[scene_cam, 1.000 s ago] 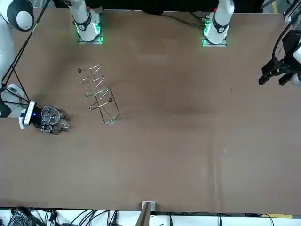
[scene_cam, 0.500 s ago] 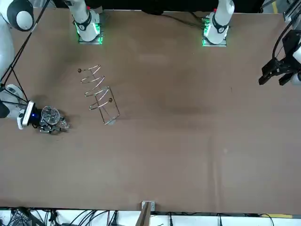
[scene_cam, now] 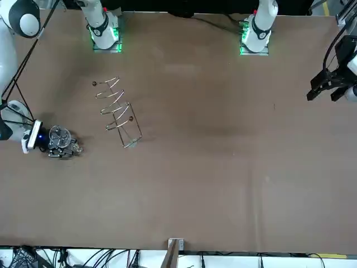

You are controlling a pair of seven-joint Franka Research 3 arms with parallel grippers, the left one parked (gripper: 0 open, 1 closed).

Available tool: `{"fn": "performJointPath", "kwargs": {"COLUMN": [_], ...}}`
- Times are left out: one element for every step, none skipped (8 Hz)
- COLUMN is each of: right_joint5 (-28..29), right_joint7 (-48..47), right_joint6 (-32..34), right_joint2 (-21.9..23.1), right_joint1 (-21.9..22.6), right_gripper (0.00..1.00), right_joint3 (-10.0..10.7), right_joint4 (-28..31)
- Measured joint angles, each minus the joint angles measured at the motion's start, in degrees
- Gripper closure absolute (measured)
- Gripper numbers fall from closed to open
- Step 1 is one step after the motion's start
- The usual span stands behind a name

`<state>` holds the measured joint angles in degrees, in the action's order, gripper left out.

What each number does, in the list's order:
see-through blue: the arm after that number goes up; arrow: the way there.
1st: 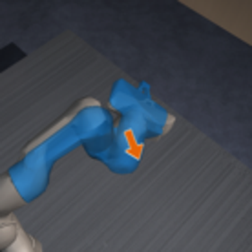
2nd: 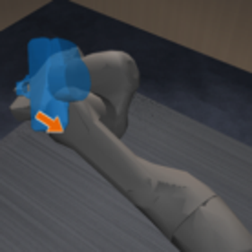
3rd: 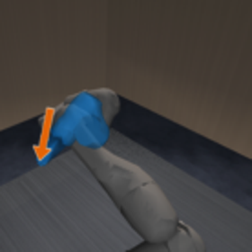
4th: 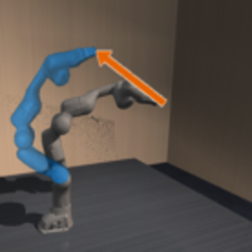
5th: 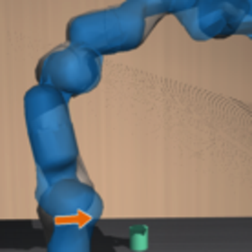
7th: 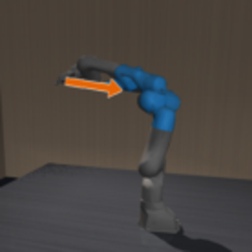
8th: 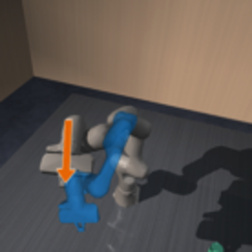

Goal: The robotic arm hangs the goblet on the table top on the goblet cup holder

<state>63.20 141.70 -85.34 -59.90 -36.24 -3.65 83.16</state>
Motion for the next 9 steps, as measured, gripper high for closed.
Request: {"fn": "performJointPath", "kwargs": {"right_joint5": [0.0,0.0,0.0,0.0,0.0,0.0,0.0,0.0,0.0], "right_joint7": [0.2,0.3,0.3,0.3,0.3,0.3,0.4,0.4,0.4], "right_joint6": [0.2,0.3,0.4,0.4,0.4,0.4,0.4,0.5,0.5], "right_joint2": [-0.2,-0.3,-0.3,-0.3,-0.3,-0.3,-0.3,-0.3,-0.3], "right_joint1": [0.0,0.0,-0.1,-0.1,-0.2,-0.2,-0.3,-0.3,-0.3], "right_gripper": [0.60,0.62,0.63,0.63,0.63,0.63,0.63,0.63,0.65], "right_joint3": [0.0,0.0,0.0,0.0,0.0,0.1,0.2,0.3,0.3], "right_joint4": [0.0,-0.1,-0.1,-0.1,-0.2,-0.2,-0.2,-0.2,-0.2]}}
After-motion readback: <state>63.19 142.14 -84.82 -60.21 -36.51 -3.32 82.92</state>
